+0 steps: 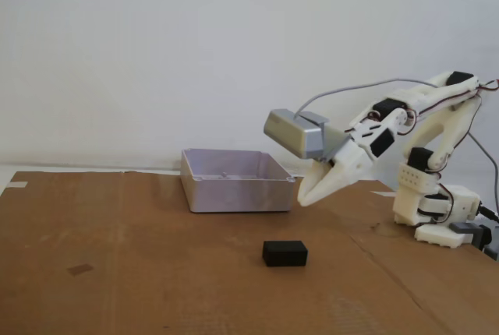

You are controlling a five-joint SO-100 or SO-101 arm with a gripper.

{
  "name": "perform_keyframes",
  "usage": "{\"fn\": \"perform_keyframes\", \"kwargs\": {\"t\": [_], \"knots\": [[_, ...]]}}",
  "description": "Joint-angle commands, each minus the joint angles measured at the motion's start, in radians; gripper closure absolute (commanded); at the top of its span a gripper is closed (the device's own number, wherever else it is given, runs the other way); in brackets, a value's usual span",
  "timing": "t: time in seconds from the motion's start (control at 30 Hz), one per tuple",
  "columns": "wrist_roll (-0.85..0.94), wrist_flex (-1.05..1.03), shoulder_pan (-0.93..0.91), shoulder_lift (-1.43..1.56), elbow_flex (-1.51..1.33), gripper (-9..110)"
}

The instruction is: Grasp a block and put it in the box.

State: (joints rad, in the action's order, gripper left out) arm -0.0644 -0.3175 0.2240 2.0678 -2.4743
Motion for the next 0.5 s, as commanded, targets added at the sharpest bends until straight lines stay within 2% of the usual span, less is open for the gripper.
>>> {"fn": "perform_keyframes", "kwargs": {"t": [0.0,0.47], "knots": [[-0.003,0.049,0.023,-0.021,0.156,101],[-0.031,0.041,0.074,-0.221,0.316,101]]}}
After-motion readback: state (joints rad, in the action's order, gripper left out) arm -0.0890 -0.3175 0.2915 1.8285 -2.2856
